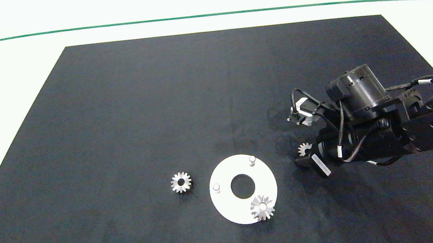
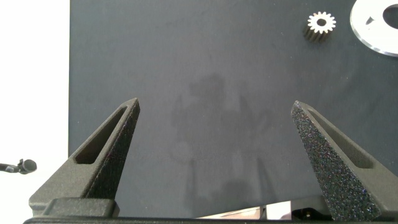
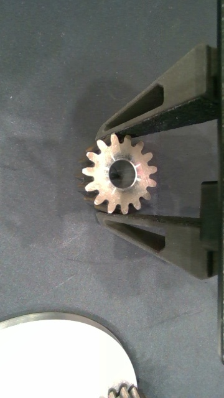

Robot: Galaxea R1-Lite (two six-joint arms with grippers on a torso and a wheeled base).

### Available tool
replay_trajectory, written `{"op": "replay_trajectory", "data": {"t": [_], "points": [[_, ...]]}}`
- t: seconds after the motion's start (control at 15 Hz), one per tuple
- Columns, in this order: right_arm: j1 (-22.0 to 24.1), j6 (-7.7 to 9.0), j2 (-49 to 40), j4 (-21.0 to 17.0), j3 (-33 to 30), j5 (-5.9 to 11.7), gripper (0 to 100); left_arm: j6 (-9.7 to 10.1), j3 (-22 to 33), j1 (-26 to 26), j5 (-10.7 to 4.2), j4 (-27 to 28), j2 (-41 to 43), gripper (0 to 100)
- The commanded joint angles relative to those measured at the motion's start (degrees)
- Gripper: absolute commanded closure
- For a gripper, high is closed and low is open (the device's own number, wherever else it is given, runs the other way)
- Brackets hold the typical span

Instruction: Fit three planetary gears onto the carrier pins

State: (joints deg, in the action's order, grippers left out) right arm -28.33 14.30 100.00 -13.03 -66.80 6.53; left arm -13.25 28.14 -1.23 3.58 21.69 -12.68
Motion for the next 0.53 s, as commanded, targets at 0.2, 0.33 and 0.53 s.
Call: {"op": "replay_trajectory", "data": {"t": [0.2, 0.33, 0.53], "points": [[-0.06, 0.11, 0.02, -0.06, 0.01, 0.06, 95, -0.11, -0.01, 0.0, 0.02, 0.11, -0.07, 0], [-0.06, 0.11, 0.02, -0.06, 0.01, 0.06, 100, -0.02, -0.01, 0.0, 0.02, 0.11, 0.02, 0], [-0.06, 0.11, 0.11, -0.06, -0.08, 0.06, 100, -0.02, -0.27, 0.0, 0.02, 0.2, 0.02, 0]]}}
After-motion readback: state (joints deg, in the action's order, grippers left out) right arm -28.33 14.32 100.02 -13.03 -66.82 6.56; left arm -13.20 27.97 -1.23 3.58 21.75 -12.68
